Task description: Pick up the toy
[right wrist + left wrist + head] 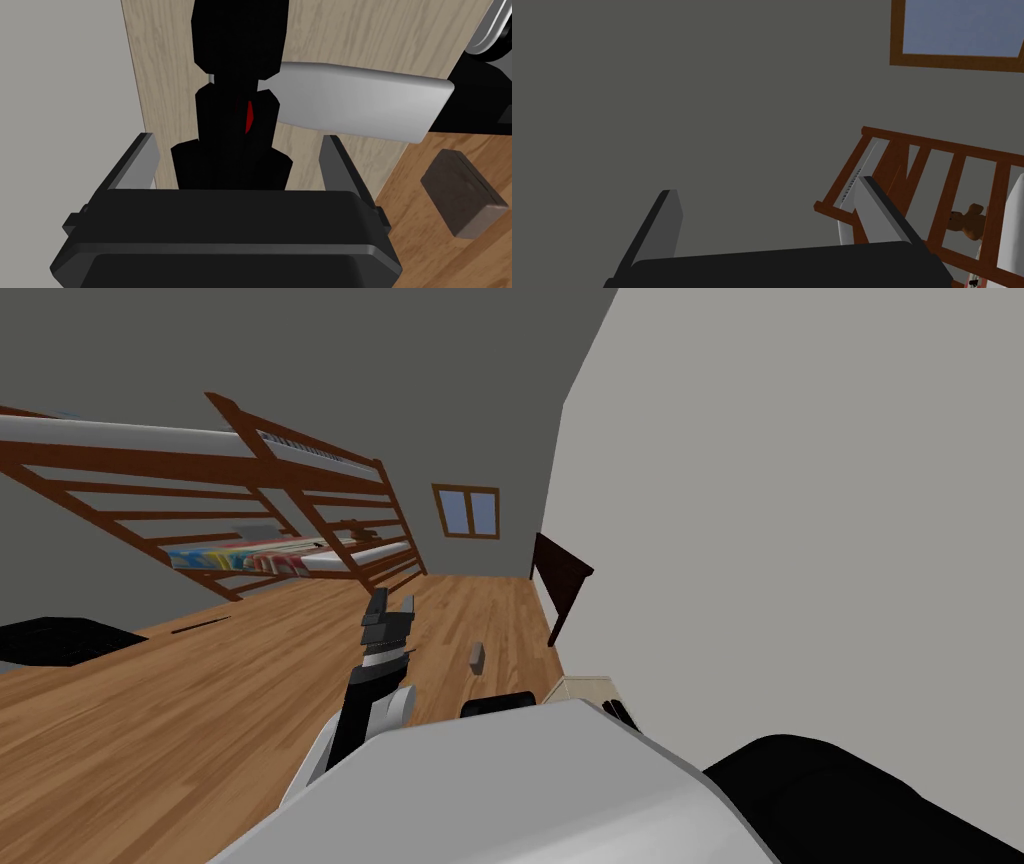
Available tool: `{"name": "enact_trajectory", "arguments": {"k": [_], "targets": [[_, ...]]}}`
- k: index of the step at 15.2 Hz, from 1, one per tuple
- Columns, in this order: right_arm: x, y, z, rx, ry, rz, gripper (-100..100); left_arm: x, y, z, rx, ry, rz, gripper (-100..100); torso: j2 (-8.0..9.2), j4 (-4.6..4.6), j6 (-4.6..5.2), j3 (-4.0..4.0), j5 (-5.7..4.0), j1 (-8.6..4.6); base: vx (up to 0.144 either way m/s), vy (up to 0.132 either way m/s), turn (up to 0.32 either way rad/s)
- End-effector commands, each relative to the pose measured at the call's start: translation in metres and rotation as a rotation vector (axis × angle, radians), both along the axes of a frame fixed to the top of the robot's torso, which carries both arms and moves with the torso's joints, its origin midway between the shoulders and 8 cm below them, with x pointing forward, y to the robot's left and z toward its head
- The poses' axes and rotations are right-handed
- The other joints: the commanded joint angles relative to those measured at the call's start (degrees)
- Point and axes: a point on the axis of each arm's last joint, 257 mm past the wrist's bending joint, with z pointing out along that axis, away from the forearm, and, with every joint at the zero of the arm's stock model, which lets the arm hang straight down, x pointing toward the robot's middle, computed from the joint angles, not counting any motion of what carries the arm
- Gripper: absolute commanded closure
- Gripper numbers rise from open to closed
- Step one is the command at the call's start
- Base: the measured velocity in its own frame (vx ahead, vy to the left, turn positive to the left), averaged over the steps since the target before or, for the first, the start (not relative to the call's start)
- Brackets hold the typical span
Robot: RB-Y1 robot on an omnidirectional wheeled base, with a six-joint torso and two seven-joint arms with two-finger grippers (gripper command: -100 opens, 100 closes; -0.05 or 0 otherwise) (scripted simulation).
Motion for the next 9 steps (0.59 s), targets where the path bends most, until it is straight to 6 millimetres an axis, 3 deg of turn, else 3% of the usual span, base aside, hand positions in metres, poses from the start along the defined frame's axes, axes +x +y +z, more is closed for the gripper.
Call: {"name": "enact_trajectory", "arguments": {"k": [1, 5, 6, 9], "targets": [[-0.002, 0.002, -0.007, 0.000, -0.002, -0.006, -100, 0.000, 0.000, 0.000, 0.000, 0.000, 0.000, 0, 0.00, 0.00, 0.00, 0.00, 0.00, 0.00, -0.011, -0.026, 0.047], [-0.004, 0.005, -0.014, 0.001, -0.003, -0.012, -100, 0.000, 0.000, 0.000, 0.000, 0.000, 0.000, 0, 0.05, 0.01, 0.01, 0.03, 0.01, 0.08, -0.006, -0.011, 0.021], [-0.005, 0.006, -0.014, 0.001, -0.003, -0.012, 100, 0.000, 0.000, 0.000, 0.000, 0.000, 0.000, 0, 0.04, 0.01, 0.01, 0.03, 0.03, 0.11, 0.000, 0.000, 0.000], [-0.005, 0.005, -0.014, -0.001, -0.003, -0.012, 100, 0.000, 0.000, 0.000, 0.000, 0.000, 0.000, 0, 0.02, 0.02, 0.00, 0.02, -0.06, 0.12, 0.000, 0.000, 0.000]]}}
